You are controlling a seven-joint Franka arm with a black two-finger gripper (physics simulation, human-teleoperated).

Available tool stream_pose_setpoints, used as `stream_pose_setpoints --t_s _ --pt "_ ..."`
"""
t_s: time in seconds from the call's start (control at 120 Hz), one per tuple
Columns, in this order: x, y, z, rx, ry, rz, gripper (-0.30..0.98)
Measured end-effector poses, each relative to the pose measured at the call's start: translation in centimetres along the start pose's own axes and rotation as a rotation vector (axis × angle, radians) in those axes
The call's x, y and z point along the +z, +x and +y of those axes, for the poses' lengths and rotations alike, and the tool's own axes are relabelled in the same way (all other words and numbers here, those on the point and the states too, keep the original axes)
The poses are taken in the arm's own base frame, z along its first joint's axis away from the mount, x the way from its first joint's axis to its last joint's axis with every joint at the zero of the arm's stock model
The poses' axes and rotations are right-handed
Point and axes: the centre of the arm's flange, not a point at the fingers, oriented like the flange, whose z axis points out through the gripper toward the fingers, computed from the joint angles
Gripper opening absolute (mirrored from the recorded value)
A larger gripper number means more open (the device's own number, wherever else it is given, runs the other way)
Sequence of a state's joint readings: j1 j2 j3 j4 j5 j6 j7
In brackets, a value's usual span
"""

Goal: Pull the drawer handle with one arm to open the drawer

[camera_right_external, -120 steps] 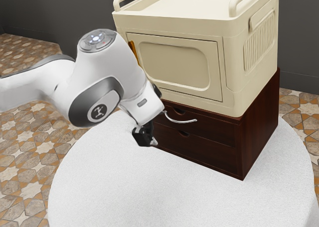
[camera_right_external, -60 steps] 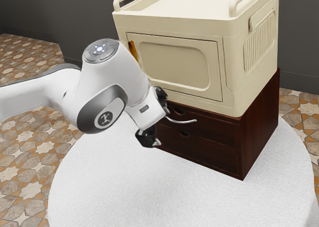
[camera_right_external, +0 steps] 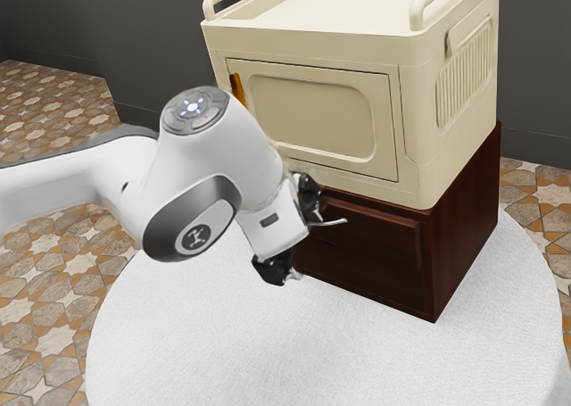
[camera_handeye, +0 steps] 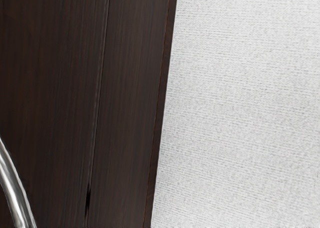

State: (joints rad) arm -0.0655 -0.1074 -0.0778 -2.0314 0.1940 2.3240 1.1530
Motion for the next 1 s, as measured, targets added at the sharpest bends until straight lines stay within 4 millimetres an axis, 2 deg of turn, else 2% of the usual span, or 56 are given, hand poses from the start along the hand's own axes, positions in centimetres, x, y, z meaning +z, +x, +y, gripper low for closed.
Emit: stream_pose_setpoints --t_s 0.183,0.533,1.0 --pt "-0.3 -0.9 1.3 0.004 -0.008 -0.009 0.68" --pt "-1.3 -2.1 5.0 0.02 -0.019 -0.022 0.69" --pt "-4.4 -3.7 10.4 0.029 -0.034 -0.044 0.68"
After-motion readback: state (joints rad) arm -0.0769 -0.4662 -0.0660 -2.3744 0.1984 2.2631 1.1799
